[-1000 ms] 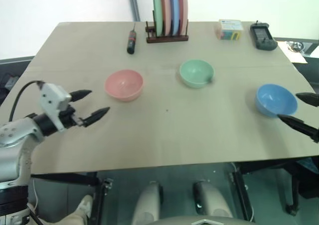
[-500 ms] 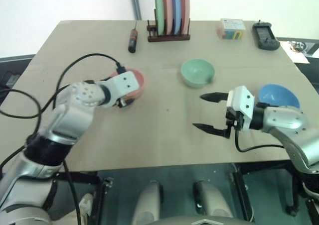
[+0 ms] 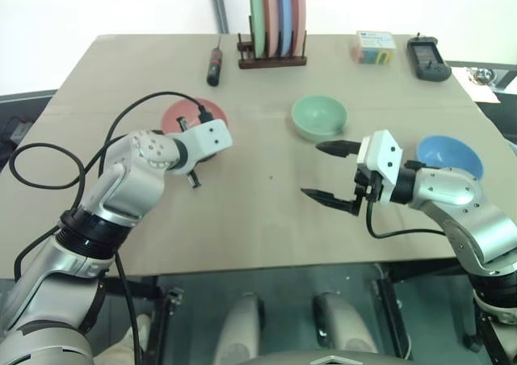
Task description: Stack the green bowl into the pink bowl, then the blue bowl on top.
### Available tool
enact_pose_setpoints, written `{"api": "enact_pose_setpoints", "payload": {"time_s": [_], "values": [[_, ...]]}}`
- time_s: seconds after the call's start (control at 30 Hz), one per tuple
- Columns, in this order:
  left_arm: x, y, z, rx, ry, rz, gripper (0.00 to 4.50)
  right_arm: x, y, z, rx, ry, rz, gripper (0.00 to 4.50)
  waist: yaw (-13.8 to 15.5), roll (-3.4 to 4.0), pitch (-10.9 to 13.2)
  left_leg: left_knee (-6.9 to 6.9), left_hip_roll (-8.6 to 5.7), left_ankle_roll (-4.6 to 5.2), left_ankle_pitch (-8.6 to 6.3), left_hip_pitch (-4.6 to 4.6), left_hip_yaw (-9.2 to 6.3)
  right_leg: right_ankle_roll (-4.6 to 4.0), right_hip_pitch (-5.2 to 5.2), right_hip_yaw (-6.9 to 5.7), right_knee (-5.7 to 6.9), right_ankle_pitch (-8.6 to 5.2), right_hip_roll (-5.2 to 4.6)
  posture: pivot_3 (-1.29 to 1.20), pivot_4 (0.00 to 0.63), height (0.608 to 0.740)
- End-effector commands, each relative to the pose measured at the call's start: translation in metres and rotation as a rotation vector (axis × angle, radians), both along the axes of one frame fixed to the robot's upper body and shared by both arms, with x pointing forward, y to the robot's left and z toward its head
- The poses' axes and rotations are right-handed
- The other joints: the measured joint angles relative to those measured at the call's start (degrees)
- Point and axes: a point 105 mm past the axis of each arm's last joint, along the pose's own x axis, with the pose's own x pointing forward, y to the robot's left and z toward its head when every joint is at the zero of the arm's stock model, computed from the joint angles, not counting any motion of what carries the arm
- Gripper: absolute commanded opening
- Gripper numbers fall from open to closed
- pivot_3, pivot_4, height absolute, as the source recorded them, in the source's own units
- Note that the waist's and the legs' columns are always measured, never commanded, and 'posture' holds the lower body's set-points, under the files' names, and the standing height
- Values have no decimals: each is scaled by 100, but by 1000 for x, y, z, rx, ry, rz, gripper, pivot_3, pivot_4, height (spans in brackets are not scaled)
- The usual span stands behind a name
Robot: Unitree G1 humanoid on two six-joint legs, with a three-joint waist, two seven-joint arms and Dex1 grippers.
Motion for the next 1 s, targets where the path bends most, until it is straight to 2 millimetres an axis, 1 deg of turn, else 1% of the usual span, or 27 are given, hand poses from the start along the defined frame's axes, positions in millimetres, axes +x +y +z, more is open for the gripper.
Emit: {"api": "enact_pose_setpoints", "payload": {"time_s": [0.03, 0.1, 0.17, 0.3, 0.4, 0.5, 0.57, 0.63, 0.73, 0.8, 0.83, 0.87, 0.9, 0.93, 0.97, 1.0], "values": [[-10, -18, 16, -56, -20, -101, 10, 1, -4, 15, 26, -53, -21, 4500, -1, 0, 0, 0, 0, 0, 0, 0, 0, 0, 0, 0, 1, 0, 0, 0, 150, 740], [-24, -33, 17, -112, 23, -192, 10, 3, -8, 15, 28, -52, -38, 4500, -2, 0, 0, 0, 0, 0, 0, -1, 1, -1, 0, 1, 0, 0, 0, 0, 150, 740], [-36, -44, 16, -119, 45, -292, 10, 5, -12, 15, 37, -57, -62, 4500, -3, 0, 0, 0, 0, 0, 0, -2, 1, -1, -1, 1, -2, 0, -1, 0, 150, 740], [-62, -66, 8, -149, 130, -491, 10, 6, -22, 19, 64, -64, -104, 4500, 0, 0, 0, 0, 0, 0, 0, 0, 1, -1, 0, 2, 0, 0, -1, 0, 150, 740], [-68, -72, 1, -161, 172, -544, 10, 5, -29, 21, 72, -67, -125, 4500, 6, 0, 0, 0, 0, 0, 0, 3, 3, -1, 0, 3, 3, 0, -1, 0, 150, 740], [-69, -85, -6, -199, 221, -605, 10, 2, -46, 19, 57, -66, -181, 4500, 28, 0, 0, 1, 0, 0, 0, 4, 4, 0, 2, 5, 3, 0, -1, 0, 150, 740], [-70, -90, -8, -217, 254, -630, 681, 1, -54, 18, 40, -66, -214, 4500, 37, 0, 0, 2, -2, 0, 0, 5, 4, 0, 6, 5, 1, 0, -1, 0, 150, 740], [-71, -93, -5, -232, 256, -650, 1131, 0, -59, 17, 36, -63, -234, 4500, 26, 0, 0, 2, -2, 0, 0, 5, 4, 0, 5, 5, 0, 0, -1, 0, 150, 740], [-66, -96, 7, -282, 217, -649, 2586, 3, -67, 16, 29, -71, -304, 4500, -4, 0, 0, 2, 0, 0, 0, 9, 4, 0, 5, 7, 6, -1, 3, 0, 150, 740], [-65, -94, 17, -336, 210, -637, 3430, 9, -75, 9, -2, -43, -381, 4500, -19, 0, 0, 2, 0, 0, 0, 11, 5, 2, 5, 9, 8, -2, 3, 0, 150, 740], [-68, -92, 23, -409, 254, -623, 3945, 14, -82, 4, -29, -20, -434, 4500, -22, 0, 0, 2, 0, 1, 0, 12, 5, 3, 5, 9, 9, -2, 3, 0, 150, 740], [-73, -91, 29, -469, 298, -627, 4024, 19, -90, 0, -62, -13, -490, 4500, -28, 0, 0, 2, 0, 1, 0, 13, 6, 3, 5, 11, 9, -3, 3, 0, 150, 740], [-79, -89, 40, -548, 320, -645, 4439, 28, -103, -3, -136, -39, -606, 4500, -26, 0, 0, 2, 0, 1, 0, 13, 7, 3, 5, 12, 13, -3, 3, 0, 150, 740], [-81, -85, 50, -600, 309, -649, 4439, 34, -113, -2, -184, -89, -682, 4500, -29, 1, 1, 2, 0, 1, 0, 13, 7, 5, 4, 11, 12, -4, 3, 0, 150, 740], [-79, -78, 55, -630, 266, -625, 4439, 39, -114, -1, -203, -113, -694, 4500, -31, 1, 1, 2, 0, 1, 0, 14, 9, 7, 3, 12, 14, -6, 2, 0, 150, 740], [-74, -71, 59, -656, 195, -579, 4439, 42, -110, -1, -207, -120, -663, 4500, -33, 1, 1, 3, 0, 1, 0, 10, 8, 8, 0, 12, 12, -6, 2, 0, 150, 740]]}}
